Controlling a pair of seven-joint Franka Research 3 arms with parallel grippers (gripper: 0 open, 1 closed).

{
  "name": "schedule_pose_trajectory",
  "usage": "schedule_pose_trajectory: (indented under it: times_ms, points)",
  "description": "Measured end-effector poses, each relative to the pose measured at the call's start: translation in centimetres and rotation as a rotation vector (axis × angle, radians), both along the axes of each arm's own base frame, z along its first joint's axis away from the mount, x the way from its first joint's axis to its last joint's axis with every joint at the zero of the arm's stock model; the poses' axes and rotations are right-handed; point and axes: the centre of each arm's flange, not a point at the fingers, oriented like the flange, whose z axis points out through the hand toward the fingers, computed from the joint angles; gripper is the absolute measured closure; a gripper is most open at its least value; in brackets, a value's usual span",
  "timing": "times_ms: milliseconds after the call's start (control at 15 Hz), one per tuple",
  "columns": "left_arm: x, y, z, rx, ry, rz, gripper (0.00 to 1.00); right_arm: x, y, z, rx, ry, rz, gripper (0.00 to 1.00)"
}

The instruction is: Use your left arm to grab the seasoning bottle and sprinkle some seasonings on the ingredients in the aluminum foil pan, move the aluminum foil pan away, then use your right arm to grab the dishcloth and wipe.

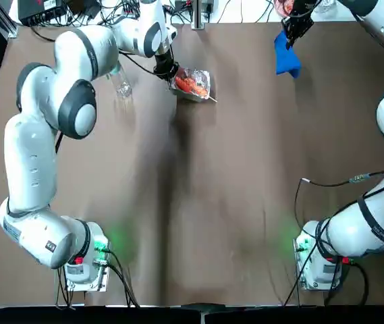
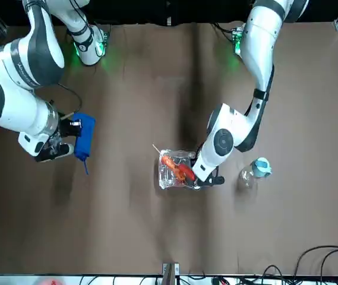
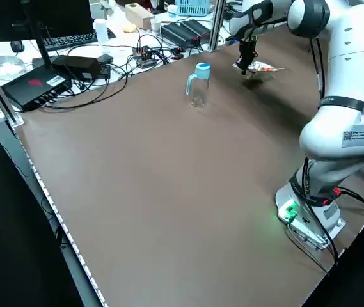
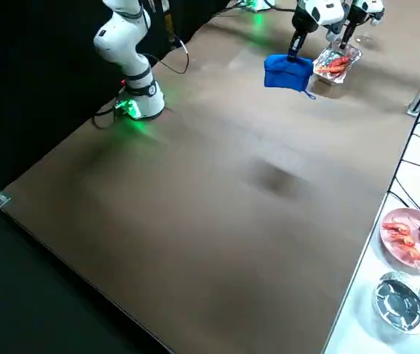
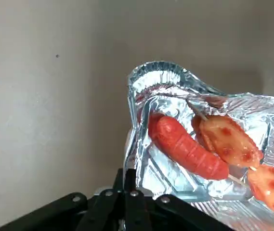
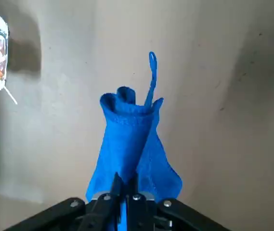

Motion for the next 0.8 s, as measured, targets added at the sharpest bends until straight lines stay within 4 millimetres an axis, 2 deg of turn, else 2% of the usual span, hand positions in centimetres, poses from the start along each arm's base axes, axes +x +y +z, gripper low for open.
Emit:
schedule_pose_trajectory:
  times_ms: [333,467,600,800]
  points:
    - [-0.7,1.1,1.1,-0.042,0.020,-0.034,0.98,0.5,4.8,-2.5,-0.008,-0.020,-0.075,0.94]
    - [-1.8,1.3,1.6,-0.048,0.035,-0.054,0.98,0.7,6.4,-3.8,-0.012,-0.030,-0.107,0.94]
    - [-4.0,1.5,2.1,-0.052,0.061,-0.074,0.98,0.8,7.6,-4.9,-0.018,-0.029,-0.129,0.94]
    - [-8.6,1.6,2.8,-0.066,0.102,-0.108,0.98,0.8,8.4,-6.3,-0.025,-0.010,-0.141,0.94]
